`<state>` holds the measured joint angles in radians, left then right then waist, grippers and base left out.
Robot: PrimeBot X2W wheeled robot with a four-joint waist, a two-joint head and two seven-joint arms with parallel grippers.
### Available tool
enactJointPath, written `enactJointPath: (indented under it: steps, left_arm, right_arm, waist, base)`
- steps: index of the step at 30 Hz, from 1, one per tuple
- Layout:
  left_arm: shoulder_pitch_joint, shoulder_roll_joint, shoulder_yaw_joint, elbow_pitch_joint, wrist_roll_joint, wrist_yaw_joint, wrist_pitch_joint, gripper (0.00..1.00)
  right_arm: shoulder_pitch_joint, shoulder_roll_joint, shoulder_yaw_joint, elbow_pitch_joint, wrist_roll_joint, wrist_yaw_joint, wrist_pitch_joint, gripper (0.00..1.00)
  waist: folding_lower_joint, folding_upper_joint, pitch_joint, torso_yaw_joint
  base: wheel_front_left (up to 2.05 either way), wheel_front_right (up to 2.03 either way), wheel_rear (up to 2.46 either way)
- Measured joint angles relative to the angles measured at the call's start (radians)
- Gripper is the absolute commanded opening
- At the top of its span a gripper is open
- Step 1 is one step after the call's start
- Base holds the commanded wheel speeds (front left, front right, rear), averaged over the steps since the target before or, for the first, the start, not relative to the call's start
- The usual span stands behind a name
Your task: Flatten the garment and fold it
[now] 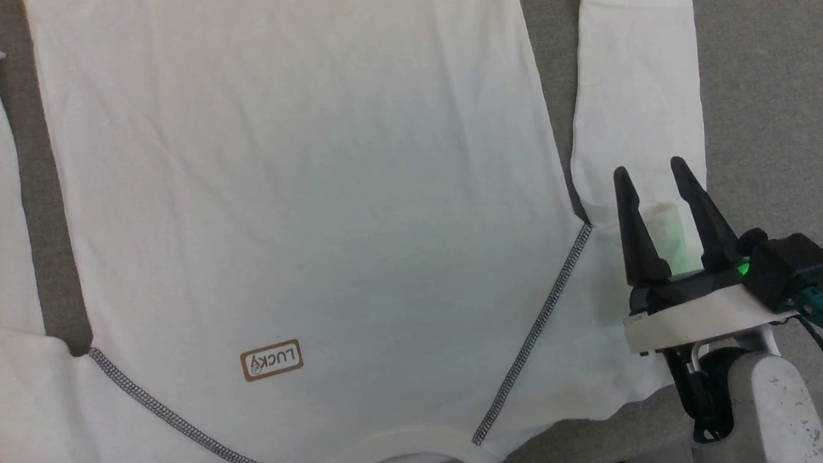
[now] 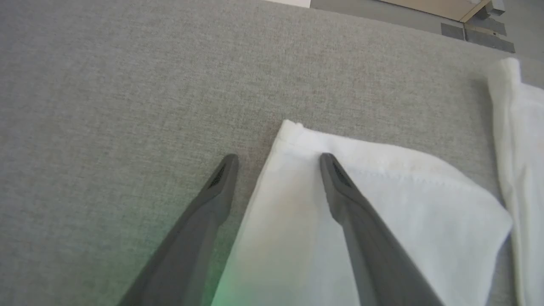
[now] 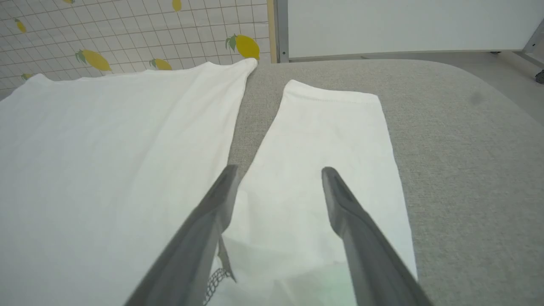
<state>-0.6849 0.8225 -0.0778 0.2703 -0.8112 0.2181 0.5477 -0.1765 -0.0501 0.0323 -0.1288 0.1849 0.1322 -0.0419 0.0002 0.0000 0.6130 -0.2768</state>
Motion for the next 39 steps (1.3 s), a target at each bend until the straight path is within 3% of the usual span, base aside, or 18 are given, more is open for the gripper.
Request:
enactJointPath:
  steps: [4, 5, 6, 7, 12, 21, 26, 34, 39]
  left_arm:
    - [-0.005, 0.019, 0.004, -0.014, -0.008, 0.018, 0.025, 1.00]
    - [-0.005, 0.022, 0.005, -0.015, -0.009, 0.022, 0.033, 0.81]
    - [-0.005, 0.024, 0.007, -0.019, -0.014, 0.022, 0.041, 0.32]
    - [-0.005, 0.024, 0.009, -0.021, -0.018, 0.025, 0.042, 0.00]
    - [0.000, 0.014, 0.001, -0.031, -0.015, 0.025, 0.008, 0.00]
    - [0.073, -0.009, 0.004, -0.015, 0.108, 0.037, -0.287, 0.00]
    - [0.141, -0.012, 0.003, -0.035, 0.153, 0.061, -0.365, 0.00]
    - [0.274, -0.036, -0.015, -0.330, 0.165, 0.123, -0.362, 0.00]
    - [0.330, -0.080, -0.116, -0.585, 0.186, 0.152, -0.302, 0.00]
  right_arm:
    - [-0.013, 0.000, 0.004, 0.008, 0.000, 0.000, -0.004, 1.00]
    - [-0.014, 0.000, 0.006, 0.009, 0.000, 0.000, -0.004, 1.00]
    - [-0.016, 0.000, 0.008, 0.009, 0.000, 0.000, -0.004, 1.00]
    - [-0.017, 0.000, 0.008, 0.010, 0.000, 0.000, -0.004, 1.00]
    - [-0.020, 0.000, 0.004, 0.021, 0.000, 0.000, -0.007, 1.00]
    - [0.002, 0.000, -0.057, 0.033, -0.033, 0.000, 0.004, 1.00]
    - [0.058, 0.000, -0.094, 0.031, -0.045, 0.000, 0.036, 1.00]
    - [0.164, 0.000, -0.141, -0.005, -0.049, 0.000, 0.096, 1.00]
    - [0.206, 0.000, -0.156, -0.037, -0.049, 0.000, 0.126, 1.00]
  waist:
    - [0.0000, 0.0000, 0.019, -0.013]
    - [0.0000, 0.0000, 0.020, -0.015]
    - [0.0000, 0.0000, 0.022, -0.016]
    - [0.0000, 0.0000, 0.023, -0.017]
    - [0.0000, 0.0000, 0.009, -0.012]
    - [-0.0001, 0.0000, -0.101, 0.022]
    - [-0.0002, 0.0000, -0.188, 0.048]
    - [-0.0002, 0.0000, -0.340, 0.102]
    - [-0.0002, 0.0000, -0.418, 0.141]
  base:
    - [0.00, 0.00, 0.00]
    - [0.00, 0.00, 0.00]
    - [0.00, 0.00, 0.00]
    - [0.00, 0.00, 0.00]
    - [0.00, 0.00, 0.00]
    - [0.00, 0.00, 0.00]
    - [0.00, 0.00, 0.00]
    - [0.00, 0.00, 0.00]
    - [0.00, 0.00, 0.00]
